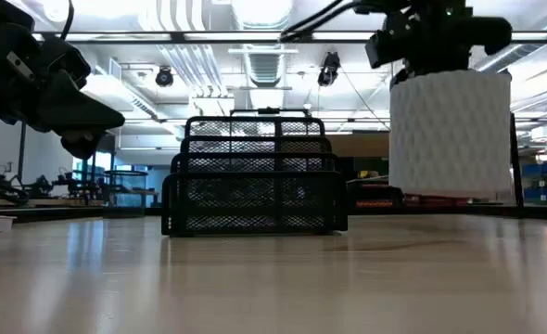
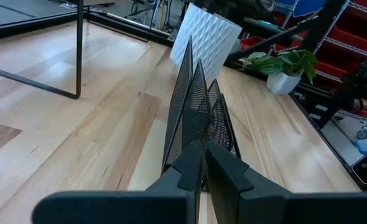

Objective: Stock shelves
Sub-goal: Put the white pen organizer onto the shelf

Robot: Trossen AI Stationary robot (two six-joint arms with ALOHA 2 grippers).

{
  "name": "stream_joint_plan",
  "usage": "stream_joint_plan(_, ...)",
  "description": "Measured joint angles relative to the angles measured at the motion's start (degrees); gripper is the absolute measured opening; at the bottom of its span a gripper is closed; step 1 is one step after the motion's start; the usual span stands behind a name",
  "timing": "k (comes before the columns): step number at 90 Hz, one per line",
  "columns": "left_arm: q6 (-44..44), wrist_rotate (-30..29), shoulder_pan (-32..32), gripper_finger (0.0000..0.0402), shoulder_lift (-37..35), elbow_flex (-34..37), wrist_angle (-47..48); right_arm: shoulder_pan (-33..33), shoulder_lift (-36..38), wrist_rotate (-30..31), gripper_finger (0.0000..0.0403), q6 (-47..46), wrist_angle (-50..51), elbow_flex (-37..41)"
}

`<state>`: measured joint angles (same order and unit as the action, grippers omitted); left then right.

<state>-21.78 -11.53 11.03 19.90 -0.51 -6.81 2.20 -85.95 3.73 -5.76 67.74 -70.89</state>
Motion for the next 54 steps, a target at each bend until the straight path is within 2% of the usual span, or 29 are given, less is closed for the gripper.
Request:
stream_joint_plan(28,0.0,0.0,0.0,0.0006,0.0,0.0,0.0,-1.1,0.0,0.9,0.0,0.5,5.2,-6.6)
stream_joint_plan(54,0.0,0.0,0.0,0.0007,0.0,0.0,0.0,-5.4,0.1,1.0,0.0,3.5,8.8,-13.0)
